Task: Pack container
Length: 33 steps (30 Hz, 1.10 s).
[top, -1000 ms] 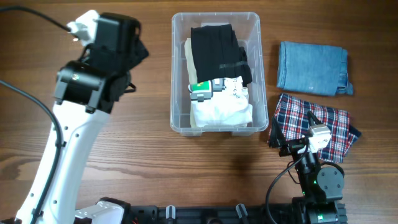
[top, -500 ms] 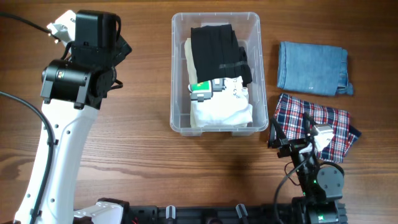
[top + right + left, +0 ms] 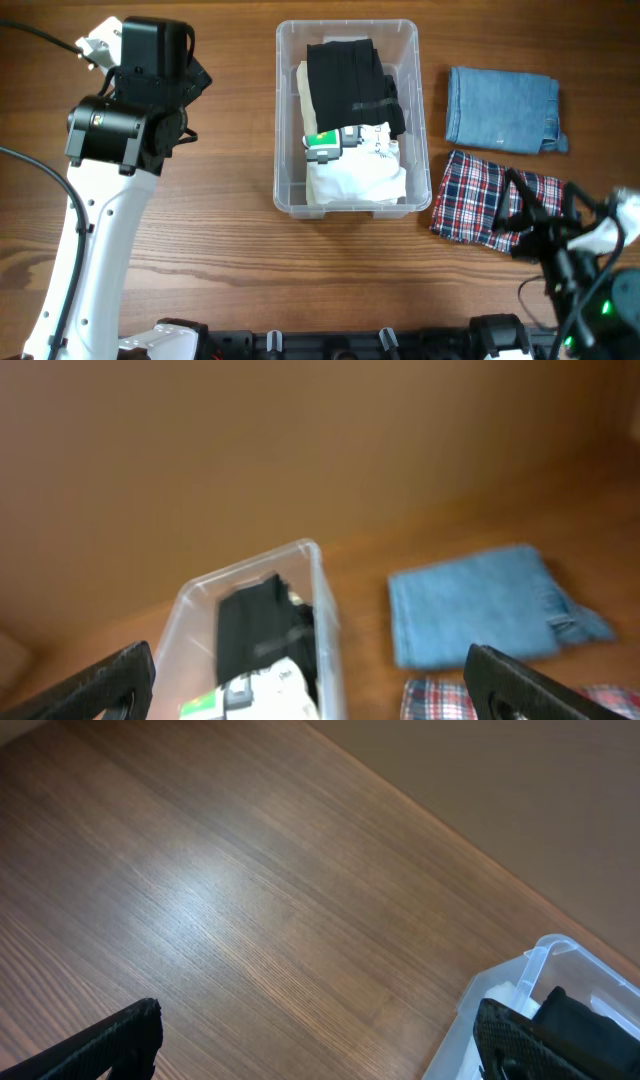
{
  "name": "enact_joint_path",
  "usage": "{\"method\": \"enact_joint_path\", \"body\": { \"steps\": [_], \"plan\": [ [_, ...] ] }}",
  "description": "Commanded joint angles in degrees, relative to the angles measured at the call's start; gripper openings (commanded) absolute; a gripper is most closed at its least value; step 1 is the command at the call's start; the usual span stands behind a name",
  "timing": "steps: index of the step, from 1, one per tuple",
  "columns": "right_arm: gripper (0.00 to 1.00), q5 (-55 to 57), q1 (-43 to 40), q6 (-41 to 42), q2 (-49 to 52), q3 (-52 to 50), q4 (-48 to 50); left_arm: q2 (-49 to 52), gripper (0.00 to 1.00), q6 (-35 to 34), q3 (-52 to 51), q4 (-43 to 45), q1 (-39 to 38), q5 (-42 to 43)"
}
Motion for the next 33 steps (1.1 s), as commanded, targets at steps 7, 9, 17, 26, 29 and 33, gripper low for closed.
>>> {"method": "enact_joint_path", "body": {
  "steps": [7, 9, 17, 26, 29, 33],
  "plan": [
    [1.0, 0.28, -7.3, -4.72, 28.68, 18.21, -18.62, -0.57, 1.0, -0.11, 0.09, 0.02, 0.22, -1.11],
    [1.0, -4.07, -11.78, -7.93, 31.69, 19.43, -20.46, -0.57, 1.0, -0.11, 0.09, 0.02, 0.22, -1.11],
    [1.0, -12.83, -35.85, -17.84, 40.61, 18.93, -27.63, -0.57, 1.0, -0.11, 0.09, 0.02, 0.22, -1.11],
    [1.0, -18.05, -41.22, -21.88, 50.1, 17.77, -25.64, -0.57, 1.0, -0.11, 0.09, 0.02, 0.22, -1.11],
    [0.99, -17.25, -41.44, -22.51, 53.02, 17.73, -25.44, -0.57, 1.0, -0.11, 0.09, 0.02, 0.22, -1.11],
    [1.0, -15.32, -42.58, -22.05, 56.52, 17.7, -25.27, -0.57, 1.0, -0.11, 0.09, 0.02, 0.22, -1.11]
  ]
}}
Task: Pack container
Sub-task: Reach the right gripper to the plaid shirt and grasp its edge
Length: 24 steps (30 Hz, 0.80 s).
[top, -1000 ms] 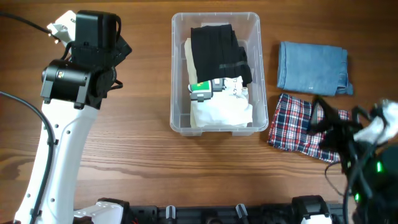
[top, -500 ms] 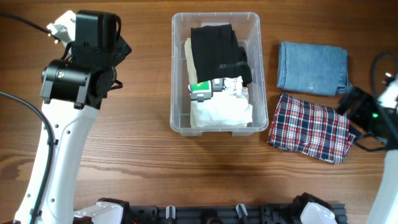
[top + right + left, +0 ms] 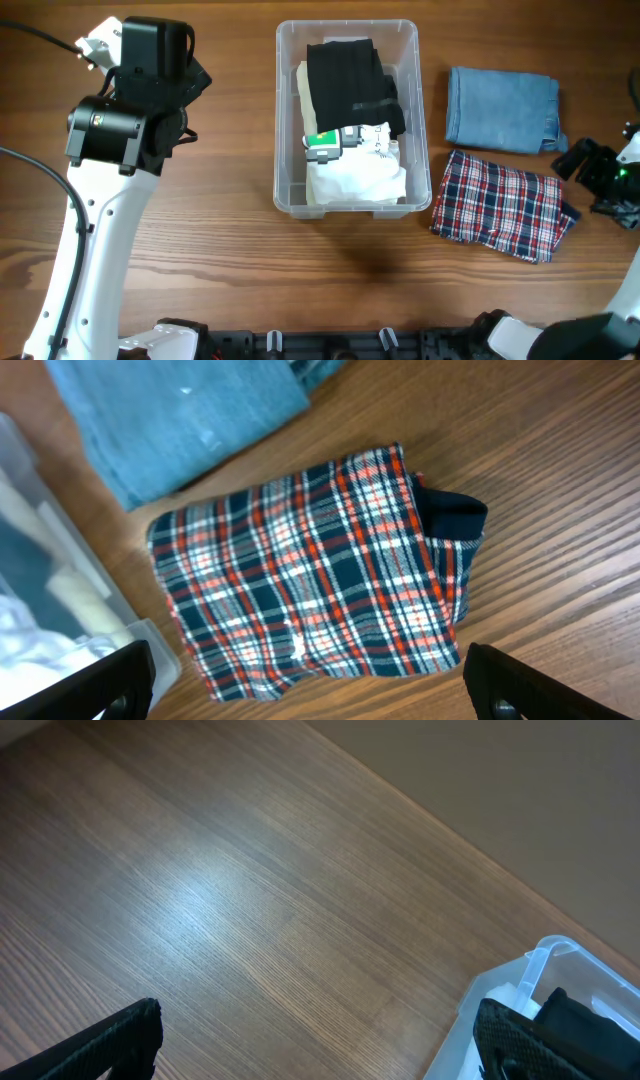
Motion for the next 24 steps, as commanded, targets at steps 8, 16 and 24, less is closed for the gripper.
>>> {"method": "enact_joint_path", "body": {
  "steps": [8, 16, 24],
  "plan": [
    [1.0, 0.98, -7.56, 2.05, 3.93, -9.35, 7.58, -0.57, 1.0, -0.11, 0.09, -0.02, 0.22, -0.96],
    [1.0, -3.1, -8.79, 3.32, 3.93, -26.34, 24.48, -0.57, 1.0, -0.11, 0.09, -0.02, 0.22, -0.96],
    [1.0, -4.39, -8.76, 4.81, 3.93, -30.16, 33.51, -0.57, 1.0, -0.11, 0.09, -0.02, 0.22, -0.96]
  ]
}}
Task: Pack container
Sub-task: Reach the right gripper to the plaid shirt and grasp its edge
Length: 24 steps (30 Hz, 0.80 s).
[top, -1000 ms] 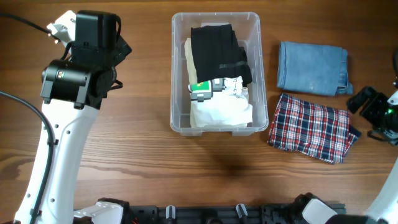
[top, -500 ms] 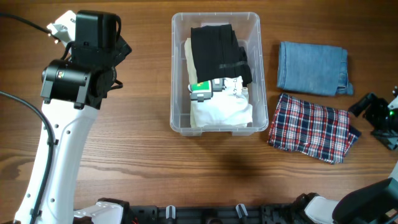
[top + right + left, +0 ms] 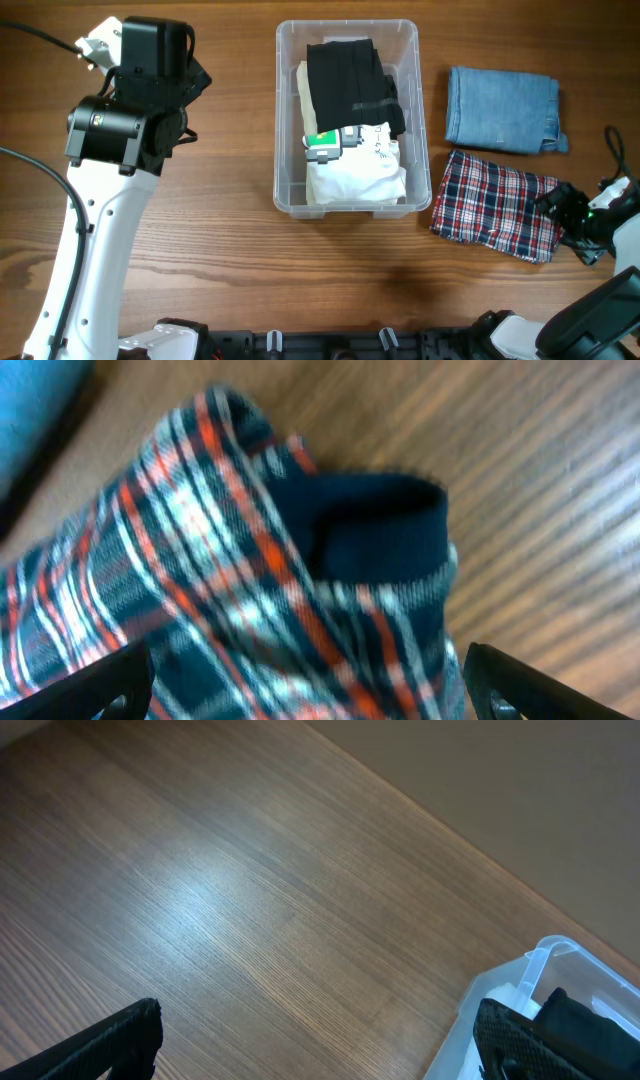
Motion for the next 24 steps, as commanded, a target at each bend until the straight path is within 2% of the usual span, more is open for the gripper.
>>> {"method": "enact_joint_path", "body": {
  "steps": [1, 18, 20, 21, 22, 23, 24],
  "plan": [
    [1.0, -2.23, 0.0, 1.51, 0.28, -1.66, 2.75, -0.57, 1.0, -0.11, 0.09, -0.02, 0.22, -0.96],
    [0.99, -5.07, 0.11, 4.5, 10.32, -4.79, 6.25, -0.57, 1.0, -0.11, 0.09, -0.02, 0.22, -0.96],
    [0.87, -5.07, 0.11, 4.5, 11.37, -5.68, 7.5, -0.57, 1.0, -0.11, 0.09, -0.02, 0.22, -0.96],
    [0.76, -5.86, 0.11, 4.5, 12.09, -6.12, 8.22, -0.57, 1.0, -0.11, 0.09, -0.02, 0.22, -0.96],
    [0.57, -6.64, 0.11, 4.5, 12.59, -6.19, 8.33, -0.57, 1.0, -0.11, 0.09, -0.02, 0.22, -0.96],
    [0.48, -7.21, 0.11, 4.52, 12.85, -6.19, 8.28, -0.57, 1.0, -0.11, 0.09, -0.02, 0.22, -0.96],
    [0.34, -7.21, 0.11, 4.5, 12.9, -6.19, 8.2, -0.57, 1.0, -0.11, 0.09, -0.02, 0.22, -0.96]
  ]
}}
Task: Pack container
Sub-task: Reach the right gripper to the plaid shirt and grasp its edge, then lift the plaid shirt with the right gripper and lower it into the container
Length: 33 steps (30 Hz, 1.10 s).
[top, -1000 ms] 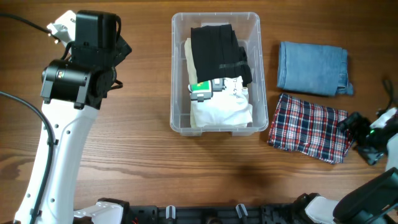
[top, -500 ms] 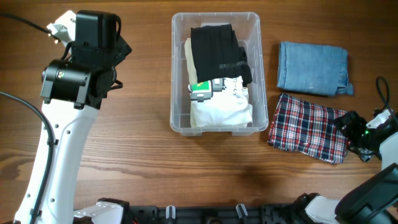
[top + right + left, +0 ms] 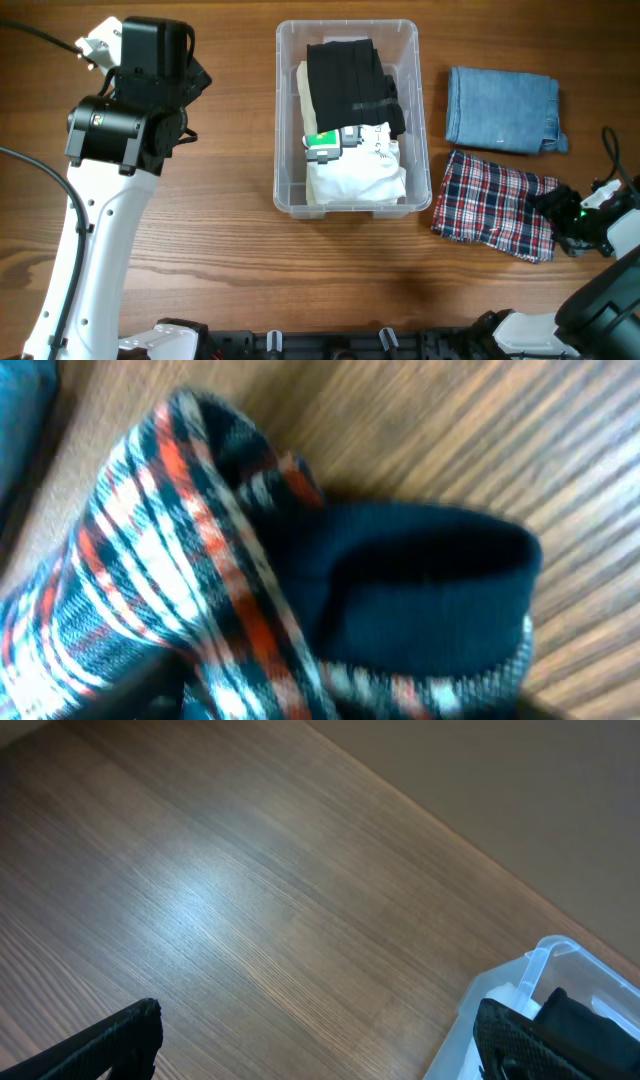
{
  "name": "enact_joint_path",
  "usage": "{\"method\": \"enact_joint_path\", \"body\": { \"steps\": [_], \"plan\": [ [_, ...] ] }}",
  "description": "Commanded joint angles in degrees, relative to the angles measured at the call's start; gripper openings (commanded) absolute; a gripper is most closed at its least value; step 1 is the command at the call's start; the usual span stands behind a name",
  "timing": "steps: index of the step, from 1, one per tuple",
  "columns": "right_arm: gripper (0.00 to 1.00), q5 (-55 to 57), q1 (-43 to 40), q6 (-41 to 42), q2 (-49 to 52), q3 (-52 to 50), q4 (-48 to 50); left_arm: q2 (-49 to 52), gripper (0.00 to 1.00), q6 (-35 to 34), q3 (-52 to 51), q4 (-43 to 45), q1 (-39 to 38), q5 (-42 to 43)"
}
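A clear plastic container [image 3: 286, 120] stands mid-table and holds a black garment [image 3: 345, 70], a white garment [image 3: 355, 175] and a small green-and-white item [image 3: 322, 147]. Right of it lie folded blue jeans [image 3: 500, 108] and a plaid garment [image 3: 492, 203]. My right gripper [image 3: 560, 214] is at the plaid's right edge. In the right wrist view the plaid cloth [image 3: 150, 540] and its navy waistband [image 3: 420, 590] fill the frame between the open jaws of the right gripper [image 3: 330, 700]. My left gripper [image 3: 315, 1045] hangs open and empty over bare wood left of the container's corner [image 3: 545, 955].
The left arm [image 3: 120, 130] stands over the table's left side. Dark fixtures line the table's front edge [image 3: 330, 345]. The table's far edge [image 3: 450, 830] shows in the left wrist view.
My right gripper has moved a little further onto the plaid garment's right edge, so the waistband now fills its view. The left arm and the container's contents have not changed.
My right gripper was first over the plaid's lower right, camera facing the container and jeans. Then it was off the plaid's right side, looking down on it. Then it was low at the plaid's right edge, and now it stands open around the waistband.
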Motion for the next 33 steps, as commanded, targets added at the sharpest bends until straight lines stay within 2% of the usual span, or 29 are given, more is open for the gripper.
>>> {"method": "enact_joint_path", "body": {
  "steps": [1, 4, 5, 8, 14, 17, 23, 27, 28, 30, 33],
  "plan": [
    [0.29, -1.79, 0.28, 0.87, 5.14, -3.48, -0.66, -0.57, 1.0, -0.11, 0.09, 0.0, 0.22, -0.98],
    [0.08, -1.79, 0.26, 0.92, 5.11, -3.48, -1.29, -0.57, 1.0, -0.11, 0.09, 0.0, 0.22, -0.98],
    [0.05, -1.77, 0.26, 1.05, 5.11, -3.3, -1.92, -0.57, 1.0, -0.11, 0.09, 0.0, 0.22, -0.98],
    [0.04, -1.77, 0.26, 1.16, 4.98, -1.2, -5.84, -0.57, 1.0, -0.11, 0.09, 0.0, 0.22, -0.98],
    [0.04, -6.45, 0.26, 2.49, 0.28, 10.08, -18.4, -0.57, 1.0, -0.09, 0.09, 0.0, 0.22, -0.98],
    [0.04, -11.04, 0.26, 2.27, -4.63, 15.96, -23.19, -0.57, 1.0, -0.11, 0.09, 0.0, 0.22, -0.98],
    [0.04, -13.42, 0.28, 2.82, -17.27, 24.55, -28.74, -0.57, 1.0, -0.11, 0.09, 0.0, 0.22, -0.98],
    [0.04, -24.92, 0.59, 5.73, -25.88, 27.32, -26.62, -0.57, 1.0, -0.11, 0.09, 0.0, 0.22, -0.98],
    [0.04, -31.08, 1.49, 8.76, -28.48, 27.74, -23.58, -0.57, 1.0, -0.11, 0.09, 0.0, 0.22, -0.98],
    [0.05, -36.5, 4.02, 13.29, -31.12, 27.89, -17.7, -0.57, 1.0, -0.11, 0.09, 0.0, 0.22, -0.98],
    [0.04, -38.03, 10.62, 19.89, -33.2, 27.98, -7.23, -0.57, 1.0, -0.09, 0.09, 0.0, 0.22, -0.98]
  ]
}}
